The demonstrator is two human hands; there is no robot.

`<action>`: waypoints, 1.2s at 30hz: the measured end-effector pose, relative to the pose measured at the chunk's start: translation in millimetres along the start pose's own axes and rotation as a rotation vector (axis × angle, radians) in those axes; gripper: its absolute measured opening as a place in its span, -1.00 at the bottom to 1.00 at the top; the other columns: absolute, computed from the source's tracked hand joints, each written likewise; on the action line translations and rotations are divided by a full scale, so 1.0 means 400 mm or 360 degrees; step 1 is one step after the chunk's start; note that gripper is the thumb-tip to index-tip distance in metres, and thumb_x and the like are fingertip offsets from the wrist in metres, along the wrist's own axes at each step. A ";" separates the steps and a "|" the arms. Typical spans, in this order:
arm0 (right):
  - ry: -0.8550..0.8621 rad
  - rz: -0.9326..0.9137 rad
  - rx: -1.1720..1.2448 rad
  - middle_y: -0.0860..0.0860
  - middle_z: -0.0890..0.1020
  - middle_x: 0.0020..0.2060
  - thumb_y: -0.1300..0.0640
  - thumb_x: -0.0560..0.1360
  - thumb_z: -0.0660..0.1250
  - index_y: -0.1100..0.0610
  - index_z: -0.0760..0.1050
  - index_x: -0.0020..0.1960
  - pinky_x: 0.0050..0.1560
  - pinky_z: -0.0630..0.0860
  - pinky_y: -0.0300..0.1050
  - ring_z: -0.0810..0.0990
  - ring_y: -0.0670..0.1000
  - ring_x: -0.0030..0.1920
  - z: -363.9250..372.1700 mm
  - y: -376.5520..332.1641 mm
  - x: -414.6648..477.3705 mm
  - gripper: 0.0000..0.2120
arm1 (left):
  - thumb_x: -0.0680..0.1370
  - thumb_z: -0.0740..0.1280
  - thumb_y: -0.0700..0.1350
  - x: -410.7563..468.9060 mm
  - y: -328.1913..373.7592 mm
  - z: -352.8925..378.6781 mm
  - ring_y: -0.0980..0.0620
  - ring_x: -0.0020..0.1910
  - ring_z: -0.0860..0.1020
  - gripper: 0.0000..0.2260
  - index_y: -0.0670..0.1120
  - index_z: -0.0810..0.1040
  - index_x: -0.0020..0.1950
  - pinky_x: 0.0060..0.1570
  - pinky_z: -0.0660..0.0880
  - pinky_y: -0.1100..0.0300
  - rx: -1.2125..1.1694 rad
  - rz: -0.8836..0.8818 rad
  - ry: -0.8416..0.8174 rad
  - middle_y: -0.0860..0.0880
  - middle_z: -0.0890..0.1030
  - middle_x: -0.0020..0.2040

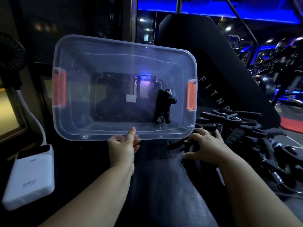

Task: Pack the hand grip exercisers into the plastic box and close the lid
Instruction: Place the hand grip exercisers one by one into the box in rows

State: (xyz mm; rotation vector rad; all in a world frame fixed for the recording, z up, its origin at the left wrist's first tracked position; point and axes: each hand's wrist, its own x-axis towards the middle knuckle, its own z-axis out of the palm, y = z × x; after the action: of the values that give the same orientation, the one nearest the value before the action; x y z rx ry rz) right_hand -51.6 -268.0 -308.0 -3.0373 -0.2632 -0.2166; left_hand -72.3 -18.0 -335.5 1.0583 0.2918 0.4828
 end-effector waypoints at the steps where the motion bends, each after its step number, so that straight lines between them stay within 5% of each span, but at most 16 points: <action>1: 0.0028 -0.0011 0.0033 -0.15 0.29 0.37 -0.53 0.15 0.28 -0.21 0.48 0.08 0.45 -0.29 0.17 0.35 -0.10 0.36 -0.003 -0.003 -0.002 -0.38 | 0.49 0.42 -0.03 0.000 -0.001 -0.001 0.16 -0.39 0.63 -0.74 -0.06 0.34 -0.06 -0.35 0.51 0.26 0.0000 -0.0001 0.0003 0.06 0.64 -0.42; 5: 0.0060 0.0019 0.0064 -0.22 0.39 0.13 -0.51 0.21 0.28 -0.11 0.53 -0.28 0.46 -0.24 0.16 0.36 -0.28 0.11 -0.013 -0.004 -0.002 -0.53 | 0.48 0.43 -0.03 0.002 -0.001 -0.001 0.16 -0.38 0.63 -0.73 -0.06 0.34 -0.07 -0.35 0.51 0.27 -0.0003 -0.0017 0.0003 0.05 0.65 -0.41; 9: 0.0052 0.0067 0.0024 -0.29 0.41 -0.01 -0.65 0.04 0.11 -0.15 0.48 -0.40 0.41 0.01 0.20 0.40 -0.24 -0.01 -0.032 -0.005 -0.007 -0.40 | 0.48 0.43 -0.03 0.003 -0.002 0.000 0.15 -0.38 0.63 -0.74 -0.06 0.34 -0.08 -0.34 0.51 0.25 -0.0014 -0.0021 0.0004 0.03 0.64 -0.40; 12: 0.0050 0.0140 0.0015 -0.21 0.42 0.04 -0.69 -0.04 0.02 -0.14 0.46 -0.24 0.38 0.07 0.21 0.47 -0.08 0.11 -0.027 -0.014 -0.008 -0.27 | 0.48 0.43 -0.04 0.003 -0.002 0.001 0.16 -0.40 0.62 -0.73 -0.06 0.34 -0.08 -0.35 0.51 0.26 -0.0017 -0.0021 0.0005 0.03 0.64 -0.40; 16: 0.0042 0.0234 -0.0020 -0.07 0.34 0.26 -0.67 0.00 0.06 -0.10 0.36 0.15 0.43 -0.14 0.26 0.47 0.00 0.25 0.006 -0.032 -0.005 -0.08 | 0.49 0.43 -0.04 0.002 0.000 0.002 0.16 -0.39 0.62 -0.73 -0.07 0.34 -0.06 -0.33 0.51 0.25 -0.0011 -0.0021 0.0007 0.01 0.64 -0.36; 24: -0.0146 0.0189 0.0107 -0.15 0.27 0.44 -0.58 0.05 0.19 -0.20 0.21 0.41 0.45 -0.22 0.21 0.30 -0.01 0.42 -0.010 -0.043 -0.007 0.00 | 0.49 0.42 -0.05 0.001 0.000 0.002 0.16 -0.38 0.62 -0.71 -0.13 0.36 0.03 -0.36 0.52 0.28 0.0003 -0.0019 0.0003 -0.02 0.64 -0.33; 30: -0.0325 0.0148 0.0047 -0.13 0.35 0.37 -0.65 -0.08 0.13 -0.24 0.28 0.37 0.42 -0.30 0.26 0.23 0.05 0.43 -0.025 -0.054 -0.024 0.07 | 0.48 0.43 -0.03 0.005 -0.003 -0.001 0.15 -0.37 0.64 -0.72 -0.10 0.36 -0.02 -0.36 0.53 0.27 0.0006 -0.0019 0.0006 0.00 0.65 -0.36; 36: -0.0370 0.0068 0.0148 -0.22 0.47 0.17 -0.63 -0.09 0.20 -0.24 0.35 0.13 0.42 -0.26 0.22 0.26 -0.06 0.35 -0.041 -0.070 -0.039 -0.12 | 0.48 0.43 -0.03 0.006 -0.004 0.001 0.14 -0.37 0.63 -0.70 -0.12 0.37 0.02 -0.32 0.52 0.24 0.0022 -0.0018 0.0014 0.00 0.65 -0.35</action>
State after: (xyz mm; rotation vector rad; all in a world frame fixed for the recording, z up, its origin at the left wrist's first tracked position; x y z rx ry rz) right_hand -73.9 -244.7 -292.1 -2.9699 -0.2167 0.1488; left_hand -69.9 -17.7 -336.8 1.0675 0.3088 0.4757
